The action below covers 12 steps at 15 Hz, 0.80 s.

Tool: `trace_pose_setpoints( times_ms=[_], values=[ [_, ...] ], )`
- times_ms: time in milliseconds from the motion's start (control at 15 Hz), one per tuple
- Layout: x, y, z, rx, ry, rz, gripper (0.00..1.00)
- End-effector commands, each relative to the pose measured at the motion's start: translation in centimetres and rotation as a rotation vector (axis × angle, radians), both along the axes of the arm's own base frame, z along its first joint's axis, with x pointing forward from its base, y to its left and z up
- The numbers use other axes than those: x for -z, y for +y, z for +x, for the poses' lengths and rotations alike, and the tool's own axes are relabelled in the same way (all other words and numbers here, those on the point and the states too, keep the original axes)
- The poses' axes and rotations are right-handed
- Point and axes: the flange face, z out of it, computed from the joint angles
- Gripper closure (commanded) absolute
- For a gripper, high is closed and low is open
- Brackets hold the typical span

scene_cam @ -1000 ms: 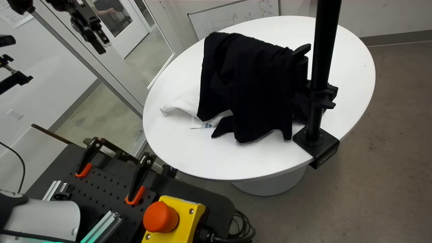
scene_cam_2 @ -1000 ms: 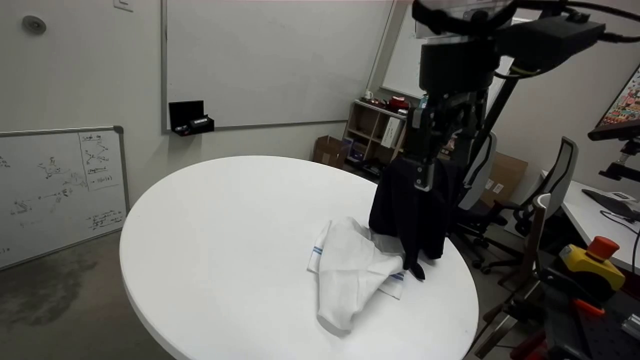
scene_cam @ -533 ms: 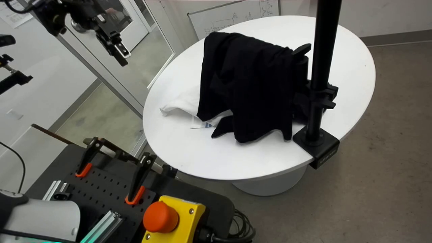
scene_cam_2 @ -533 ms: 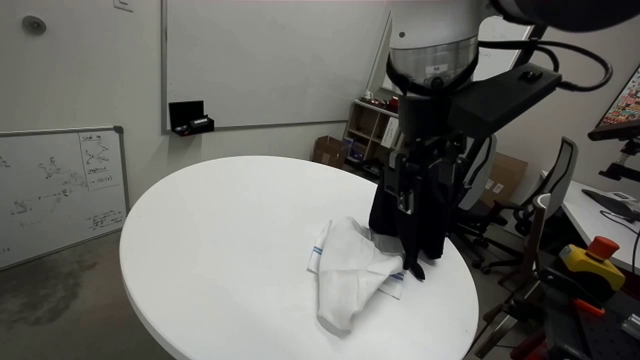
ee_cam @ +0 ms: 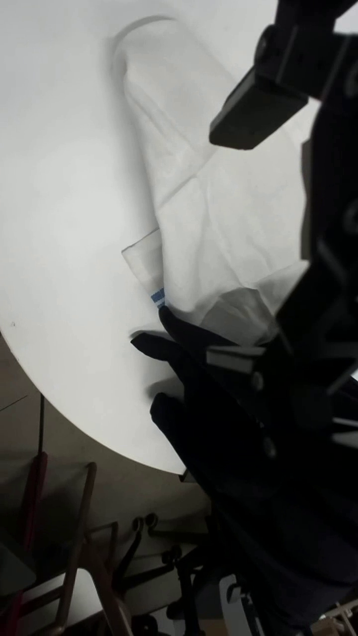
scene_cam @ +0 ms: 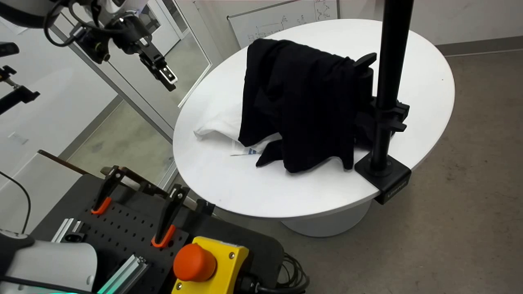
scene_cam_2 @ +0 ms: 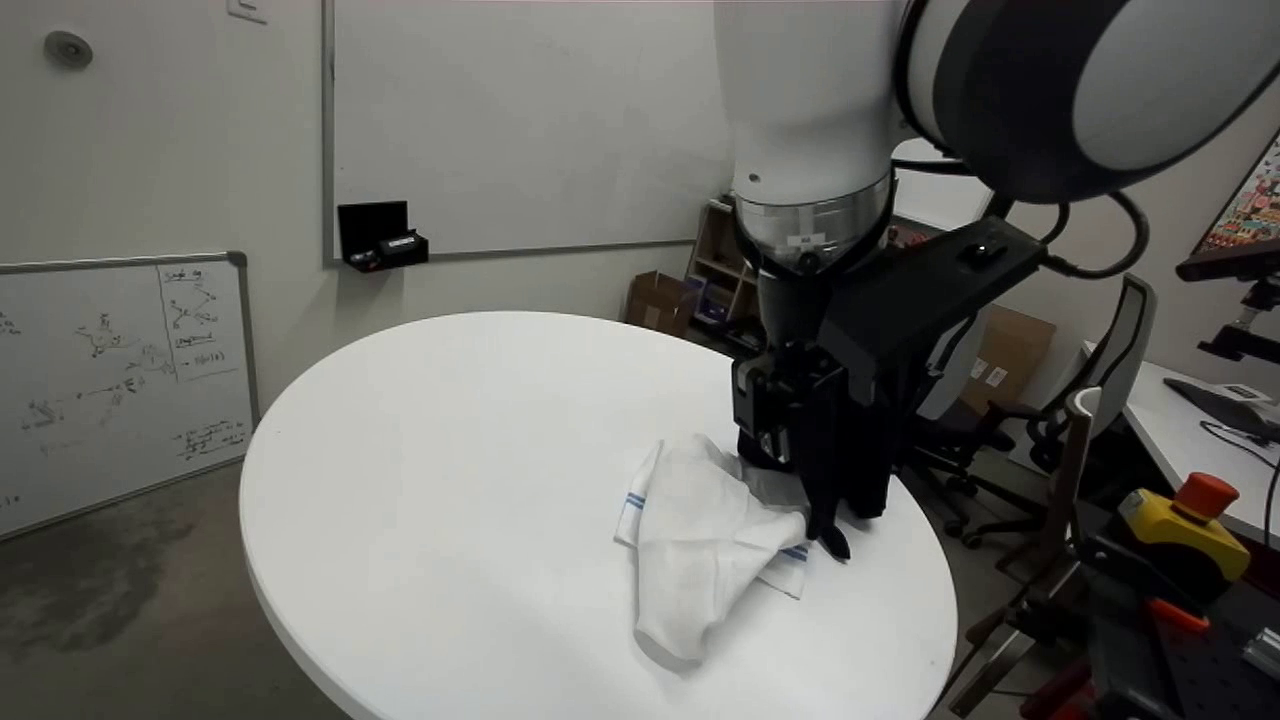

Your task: Hang the white cloth on top of the black cloth on the stand

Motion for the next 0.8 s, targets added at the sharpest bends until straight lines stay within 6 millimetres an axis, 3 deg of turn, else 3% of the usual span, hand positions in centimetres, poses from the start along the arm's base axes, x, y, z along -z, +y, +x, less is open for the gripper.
trace_pose_setpoints(
  times_ms=[0,267,733],
  values=[
    [0.0,0.0,0.2,0.003,-0.001,0.000,0.00],
    [0.2,-0.1,0.4,0.014,0.005,-0.006,0.00],
    [4.1,-1.3,2.5,-0.025,-0.182,-0.068,0.00]
  ],
)
